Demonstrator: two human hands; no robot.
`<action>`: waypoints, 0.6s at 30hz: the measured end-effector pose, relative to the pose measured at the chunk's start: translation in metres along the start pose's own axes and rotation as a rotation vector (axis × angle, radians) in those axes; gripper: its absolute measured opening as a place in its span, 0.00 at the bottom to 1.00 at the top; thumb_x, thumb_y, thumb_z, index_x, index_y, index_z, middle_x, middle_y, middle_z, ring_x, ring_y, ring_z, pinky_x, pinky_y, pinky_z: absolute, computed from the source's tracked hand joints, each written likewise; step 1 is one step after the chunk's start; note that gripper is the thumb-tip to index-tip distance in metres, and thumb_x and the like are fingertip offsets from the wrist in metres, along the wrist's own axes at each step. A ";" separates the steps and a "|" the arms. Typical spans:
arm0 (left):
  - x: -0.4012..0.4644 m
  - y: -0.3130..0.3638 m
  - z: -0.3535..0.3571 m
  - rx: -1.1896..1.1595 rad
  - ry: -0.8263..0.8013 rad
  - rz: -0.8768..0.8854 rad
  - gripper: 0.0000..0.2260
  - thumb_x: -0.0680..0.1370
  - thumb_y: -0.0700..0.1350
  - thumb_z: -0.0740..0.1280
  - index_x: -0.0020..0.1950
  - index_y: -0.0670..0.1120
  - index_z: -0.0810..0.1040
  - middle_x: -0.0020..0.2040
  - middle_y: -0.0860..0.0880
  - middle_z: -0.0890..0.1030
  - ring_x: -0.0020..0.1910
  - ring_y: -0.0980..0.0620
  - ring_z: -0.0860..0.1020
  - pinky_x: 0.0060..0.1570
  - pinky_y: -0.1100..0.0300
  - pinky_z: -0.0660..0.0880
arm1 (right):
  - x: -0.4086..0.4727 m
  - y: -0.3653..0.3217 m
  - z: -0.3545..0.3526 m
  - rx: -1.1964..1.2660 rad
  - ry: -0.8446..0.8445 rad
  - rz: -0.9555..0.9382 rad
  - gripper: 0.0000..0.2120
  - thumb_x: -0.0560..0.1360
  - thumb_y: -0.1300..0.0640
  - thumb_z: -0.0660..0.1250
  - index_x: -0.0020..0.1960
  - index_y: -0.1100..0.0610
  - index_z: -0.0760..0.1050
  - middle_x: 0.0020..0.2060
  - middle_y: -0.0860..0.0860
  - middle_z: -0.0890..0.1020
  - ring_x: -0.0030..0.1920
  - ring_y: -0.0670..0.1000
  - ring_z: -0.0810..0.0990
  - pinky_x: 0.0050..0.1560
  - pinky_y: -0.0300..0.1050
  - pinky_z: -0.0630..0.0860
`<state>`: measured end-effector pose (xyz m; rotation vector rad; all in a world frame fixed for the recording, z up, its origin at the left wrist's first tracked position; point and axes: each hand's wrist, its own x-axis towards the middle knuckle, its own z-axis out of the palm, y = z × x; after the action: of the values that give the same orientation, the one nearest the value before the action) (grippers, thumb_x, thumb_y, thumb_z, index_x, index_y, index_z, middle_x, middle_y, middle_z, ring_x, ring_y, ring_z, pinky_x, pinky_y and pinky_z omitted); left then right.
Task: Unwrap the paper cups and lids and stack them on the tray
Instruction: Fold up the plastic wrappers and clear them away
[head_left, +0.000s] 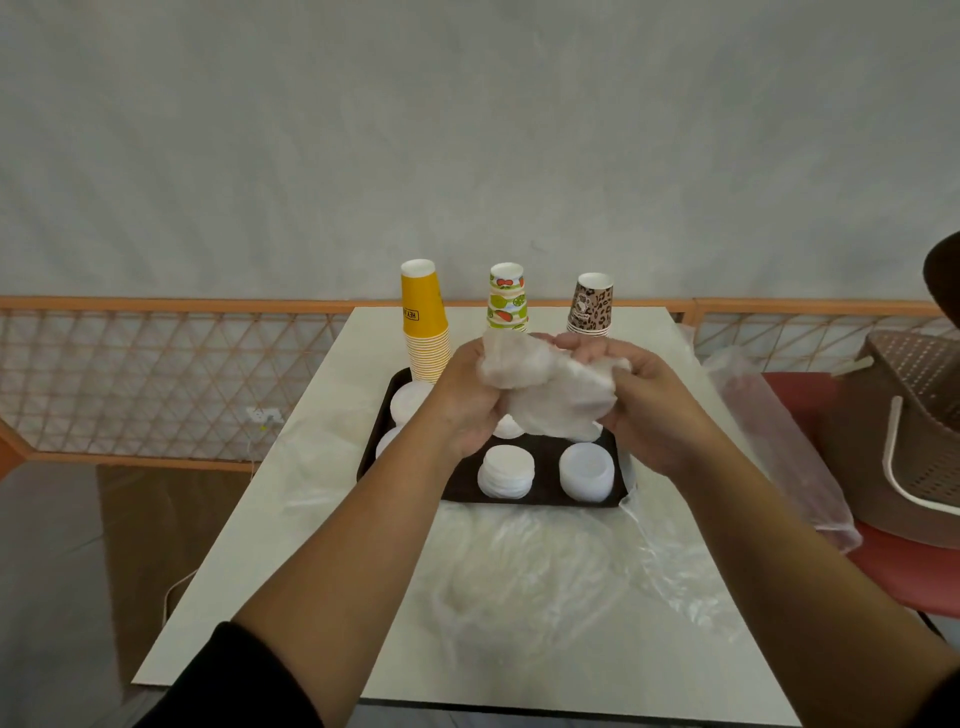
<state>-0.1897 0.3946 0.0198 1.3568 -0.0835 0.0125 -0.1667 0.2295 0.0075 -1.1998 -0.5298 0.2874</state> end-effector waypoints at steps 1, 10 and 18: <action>0.000 0.002 0.000 0.013 -0.006 0.009 0.10 0.78 0.35 0.59 0.47 0.43 0.79 0.42 0.49 0.82 0.42 0.53 0.80 0.41 0.62 0.77 | -0.002 -0.001 -0.006 -0.010 -0.065 0.037 0.07 0.71 0.63 0.66 0.40 0.55 0.81 0.61 0.52 0.79 0.61 0.53 0.78 0.51 0.47 0.77; 0.005 0.014 0.006 0.242 -0.052 0.062 0.12 0.74 0.29 0.59 0.44 0.41 0.79 0.47 0.50 0.78 0.45 0.56 0.77 0.40 0.69 0.75 | -0.008 0.006 -0.006 -0.232 0.104 0.169 0.21 0.65 0.55 0.73 0.57 0.58 0.78 0.49 0.56 0.83 0.49 0.54 0.82 0.47 0.50 0.79; -0.031 -0.010 0.037 0.895 0.255 1.049 0.14 0.75 0.34 0.56 0.56 0.38 0.78 0.56 0.44 0.78 0.56 0.48 0.74 0.60 0.59 0.69 | -0.004 0.011 -0.006 -0.446 0.710 -0.131 0.07 0.74 0.64 0.68 0.47 0.53 0.79 0.39 0.56 0.83 0.41 0.54 0.82 0.48 0.57 0.81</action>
<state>-0.2217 0.3576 0.0153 2.0334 -0.6221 1.2233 -0.1660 0.2263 -0.0054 -1.5815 -0.0405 -0.3880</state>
